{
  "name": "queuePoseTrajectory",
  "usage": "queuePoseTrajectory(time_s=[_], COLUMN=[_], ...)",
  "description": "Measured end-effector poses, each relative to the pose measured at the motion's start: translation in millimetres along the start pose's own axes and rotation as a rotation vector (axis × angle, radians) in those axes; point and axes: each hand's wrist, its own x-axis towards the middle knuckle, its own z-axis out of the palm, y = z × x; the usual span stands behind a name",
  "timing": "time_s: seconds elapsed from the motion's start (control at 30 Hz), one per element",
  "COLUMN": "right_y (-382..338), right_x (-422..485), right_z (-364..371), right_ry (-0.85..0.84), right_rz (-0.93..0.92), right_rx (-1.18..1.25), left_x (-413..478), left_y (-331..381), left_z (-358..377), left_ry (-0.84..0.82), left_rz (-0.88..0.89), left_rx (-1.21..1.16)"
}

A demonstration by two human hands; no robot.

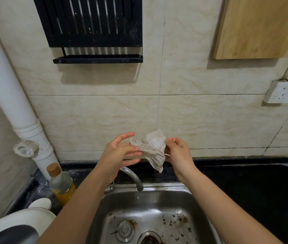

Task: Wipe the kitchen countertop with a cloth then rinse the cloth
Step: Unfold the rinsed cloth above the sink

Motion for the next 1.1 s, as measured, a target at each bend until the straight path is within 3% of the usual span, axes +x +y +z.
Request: queuePoseTrajectory(time_s=[0.1,0.23,0.3,0.37,0.43,0.53,0.6,0.63,0.73,0.8,1.0,1.1], right_y=[-3.6,-21.8,-39.7,-62.0,-84.1,-113.1,-121.3,-122.4,-135.1,-143.3,-178.9,-191.6], right_x=[-0.3,16.4,24.6,31.9,37.6,47.2,52.0,53.8,58.1,59.5,65.2,64.3], right_z=[-3.0,-14.6,-18.1,-18.7,-15.1,-8.1,-1.3,0.9,6.9,10.3,30.6,38.4], right_ry=[0.030,0.055,-0.012,-0.065,-0.008,0.083,-0.017,-0.061,-0.130,-0.245,-0.205,-0.127], right_rz=[0.031,-0.050,-0.138,-0.335,-0.548,-0.670,-0.618,-0.616,-0.648,-0.615,-0.745,-0.763], right_rx=[0.109,-0.074,-0.267,-0.703,-1.013,-0.979,-1.197,-1.263,-1.139,-1.222,-1.235,-1.100], left_x=[1.2,7.1,10.8,15.7,17.6,16.8,12.9,11.2,9.2,7.3,6.3,5.8], left_y=[4.9,20.8,34.1,50.0,72.4,106.5,119.3,122.8,137.3,146.0,168.6,177.7], left_z=[-2.7,-20.7,-31.4,-38.4,-42.2,-52.8,-58.0,-59.5,-65.4,-72.8,-88.2,-89.8], left_ry=[0.021,0.070,0.083,0.181,0.308,0.287,0.238,0.233,0.269,0.255,0.286,0.337], left_rz=[0.003,0.072,0.146,0.259,0.392,0.386,0.260,0.232,0.221,0.183,0.277,0.364], left_rx=[-0.025,0.015,0.172,0.502,0.791,0.799,0.884,0.893,0.797,0.785,0.573,0.472])
